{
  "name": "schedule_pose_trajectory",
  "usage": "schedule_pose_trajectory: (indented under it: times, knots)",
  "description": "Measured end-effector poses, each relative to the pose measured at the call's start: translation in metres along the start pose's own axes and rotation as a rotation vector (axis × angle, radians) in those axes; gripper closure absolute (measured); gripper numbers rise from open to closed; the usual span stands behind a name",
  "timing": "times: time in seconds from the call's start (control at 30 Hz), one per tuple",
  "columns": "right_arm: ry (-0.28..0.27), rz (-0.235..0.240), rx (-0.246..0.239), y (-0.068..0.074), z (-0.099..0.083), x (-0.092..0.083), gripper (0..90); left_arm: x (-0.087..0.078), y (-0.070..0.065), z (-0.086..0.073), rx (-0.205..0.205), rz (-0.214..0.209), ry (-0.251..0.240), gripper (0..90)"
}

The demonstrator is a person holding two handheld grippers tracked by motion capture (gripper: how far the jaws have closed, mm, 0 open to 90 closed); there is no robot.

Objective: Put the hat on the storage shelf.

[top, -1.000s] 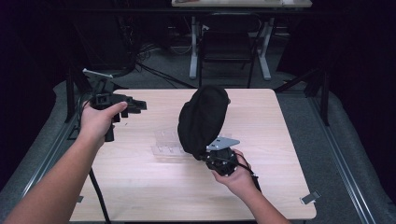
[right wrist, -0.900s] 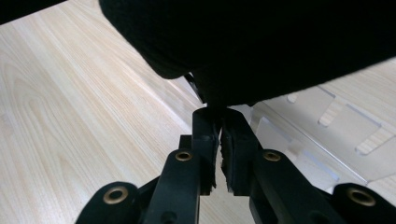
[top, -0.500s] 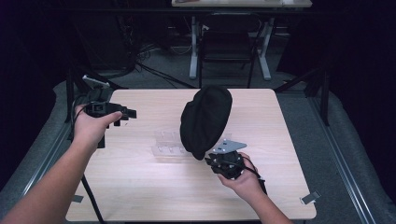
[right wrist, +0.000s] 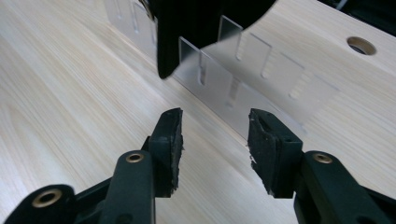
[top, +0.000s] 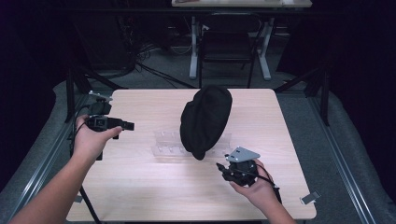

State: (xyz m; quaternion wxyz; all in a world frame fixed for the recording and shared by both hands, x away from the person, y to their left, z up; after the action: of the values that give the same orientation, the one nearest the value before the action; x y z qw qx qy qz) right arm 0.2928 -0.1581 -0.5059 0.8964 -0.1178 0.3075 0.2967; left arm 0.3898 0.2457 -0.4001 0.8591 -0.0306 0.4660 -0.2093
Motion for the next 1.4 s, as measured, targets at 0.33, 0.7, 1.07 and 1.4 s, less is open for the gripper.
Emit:
schedule_pose_trajectory:
  times: [0.33, 0.7, 1.07, 1.4]
  knots:
    - [-0.001, -0.05, 0.033, -0.017, -0.019, -0.012, 51.2, 0.011, 0.003, -0.03, 0.079, 0.016, -0.032, 53.1]
    - [-0.021, -0.102, 0.079, -0.032, -0.035, -0.016, 48.2, 0.034, 0.012, -0.084, 0.016, -0.045, -0.128, 52.3]
    - [-0.007, -0.133, 0.098, -0.045, -0.048, -0.013, 47.9, 0.048, 0.035, -0.12, -0.021, 0.037, -0.174, 51.4]
    - [-0.028, -0.141, 0.103, -0.049, -0.055, -0.011, 48.8, 0.056, 0.038, -0.146, -0.025, 0.05, -0.221, 51.4]
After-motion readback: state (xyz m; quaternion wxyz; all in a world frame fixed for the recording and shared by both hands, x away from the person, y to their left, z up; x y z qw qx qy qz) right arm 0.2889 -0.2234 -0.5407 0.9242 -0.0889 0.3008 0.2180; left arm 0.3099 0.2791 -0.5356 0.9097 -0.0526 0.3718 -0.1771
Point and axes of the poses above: each handheld gripper's, and its own axes: x roughly forward along the jaws, z roughly out of its top, y roughly to its left, the point moved 1 cm from there along x, roughly forward along the jaws, and after that the axes turned 6 degrees about x, right-handed, at the moved point
